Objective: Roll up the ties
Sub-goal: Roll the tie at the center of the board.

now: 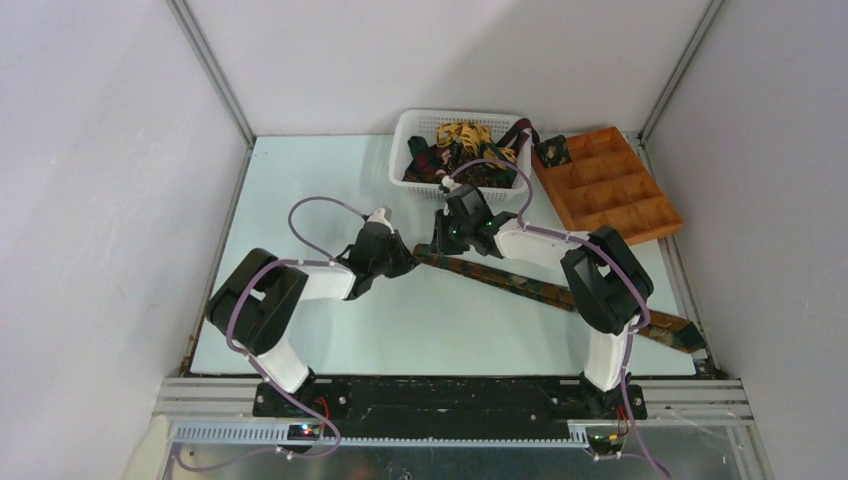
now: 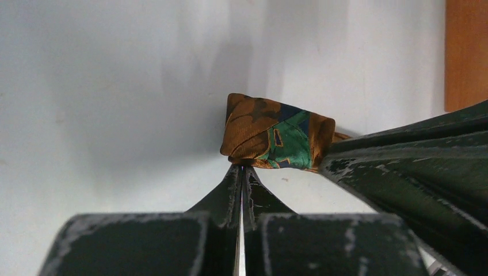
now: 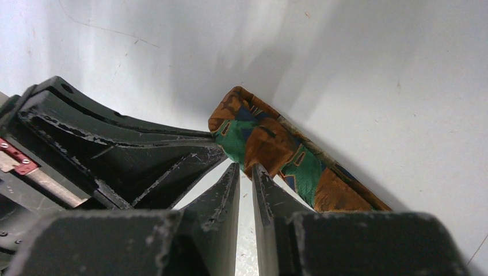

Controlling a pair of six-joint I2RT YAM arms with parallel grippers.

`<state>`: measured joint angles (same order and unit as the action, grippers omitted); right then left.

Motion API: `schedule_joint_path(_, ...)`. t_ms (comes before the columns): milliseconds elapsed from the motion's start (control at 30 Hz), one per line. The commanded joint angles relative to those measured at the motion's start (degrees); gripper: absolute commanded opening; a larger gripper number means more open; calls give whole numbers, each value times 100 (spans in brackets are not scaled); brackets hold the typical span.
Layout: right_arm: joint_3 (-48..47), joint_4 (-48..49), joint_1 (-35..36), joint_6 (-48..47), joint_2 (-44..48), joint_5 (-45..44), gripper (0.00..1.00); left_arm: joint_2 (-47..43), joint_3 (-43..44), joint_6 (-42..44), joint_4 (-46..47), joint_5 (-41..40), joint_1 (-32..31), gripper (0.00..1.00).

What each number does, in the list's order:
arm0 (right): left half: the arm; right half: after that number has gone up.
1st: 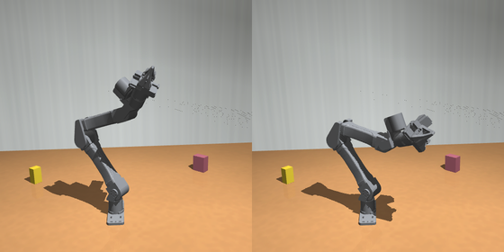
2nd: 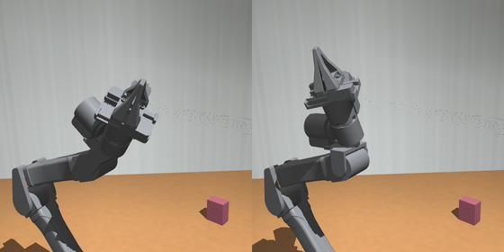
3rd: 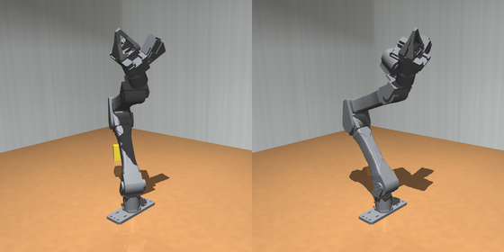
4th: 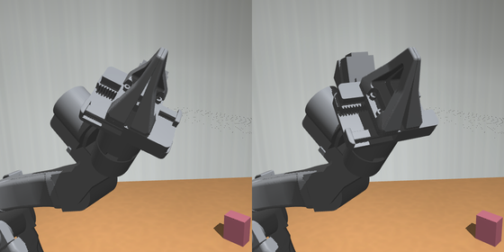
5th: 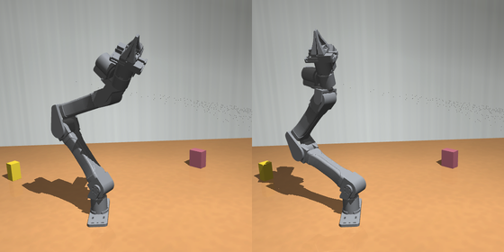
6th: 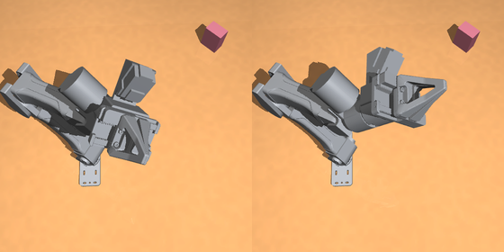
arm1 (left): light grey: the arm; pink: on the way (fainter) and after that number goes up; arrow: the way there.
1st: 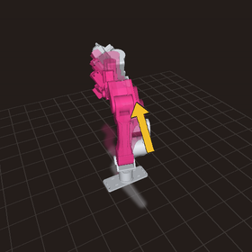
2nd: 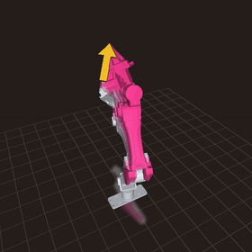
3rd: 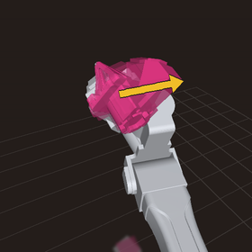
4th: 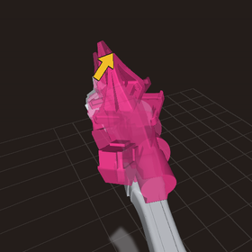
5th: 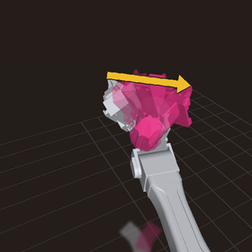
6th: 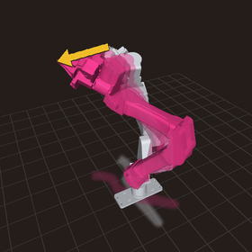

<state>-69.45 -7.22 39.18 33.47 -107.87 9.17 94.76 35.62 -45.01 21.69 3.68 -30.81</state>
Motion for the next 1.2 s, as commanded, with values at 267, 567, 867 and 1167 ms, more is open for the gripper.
schedule_joint_path(267, -16, 48, -16, -122, -103, -70, 17, 313, 519, 28, -9, -96, -57, 0)
schedule_joint_path(567, -16, 40, -13, -150, -116, -48, 17, 451, 588, -40, 11, -163, -57, 0)
schedule_joint_path(867, -390, -89, -88, -426, 170, 41, 20, 412, 593, -21, -7, -155, -56, 0)
schedule_joint_path(1167, -1052, -253, -98, -609, -44, 164, 21, 371, 591, -5, -26, -145, -56, 0)
